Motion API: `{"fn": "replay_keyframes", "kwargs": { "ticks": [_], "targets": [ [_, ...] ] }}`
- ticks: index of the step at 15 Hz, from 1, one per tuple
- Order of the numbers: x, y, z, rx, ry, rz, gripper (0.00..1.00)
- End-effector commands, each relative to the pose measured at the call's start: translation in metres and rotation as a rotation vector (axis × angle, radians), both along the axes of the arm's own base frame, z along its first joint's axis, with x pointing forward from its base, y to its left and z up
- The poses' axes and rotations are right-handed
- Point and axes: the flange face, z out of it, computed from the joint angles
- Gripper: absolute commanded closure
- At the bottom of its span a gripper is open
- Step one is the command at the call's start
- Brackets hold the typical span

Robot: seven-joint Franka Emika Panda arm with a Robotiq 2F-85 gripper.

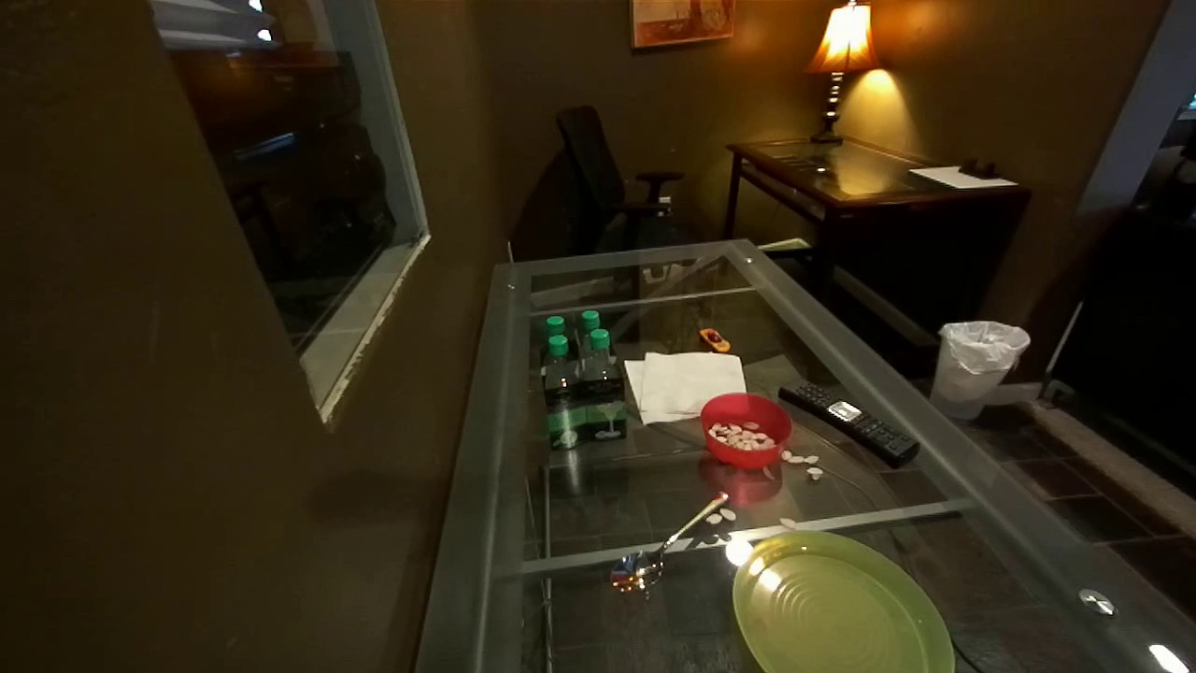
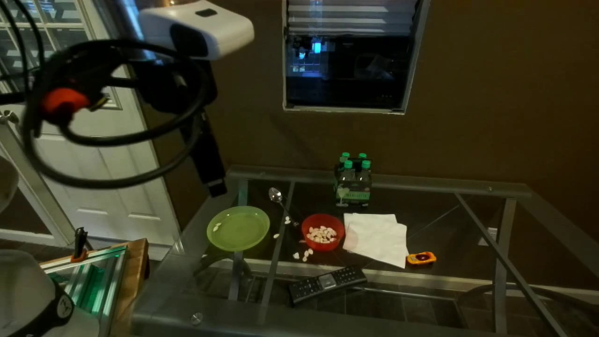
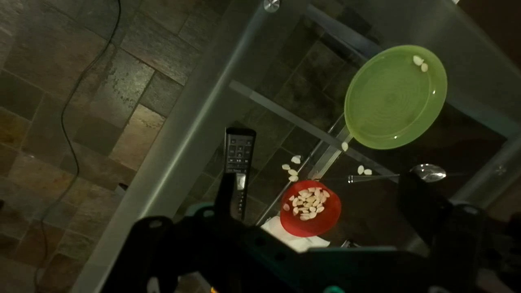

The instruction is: Pour the contents in the red bowl onto the yellow plate.

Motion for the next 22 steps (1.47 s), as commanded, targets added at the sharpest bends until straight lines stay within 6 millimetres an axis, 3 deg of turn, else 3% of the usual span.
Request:
{"fn": "replay_keyframes", "kwargs": {
  "ticks": [1, 6, 13, 20, 21, 22],
  "targets": [
    [0.058, 0.043, -0.028, -0.03, -0.006, -0.026, 0.0],
    [0.125, 0.102, -0.078, -0.127, 0.021, -0.004, 0.0],
    [0.21, 0.131, -0.146, -0.192, 0.019, 0.055, 0.0],
    [0.237, 0.185, -0.22, -0.13, -0.004, -0.097, 0.0],
    [0.238, 0.192, -0.227, -0.132, -0.04, -0.114, 0.0],
    [0.229, 0.181, -0.215, -0.125, 0.006, -0.071, 0.0]
  ]
}}
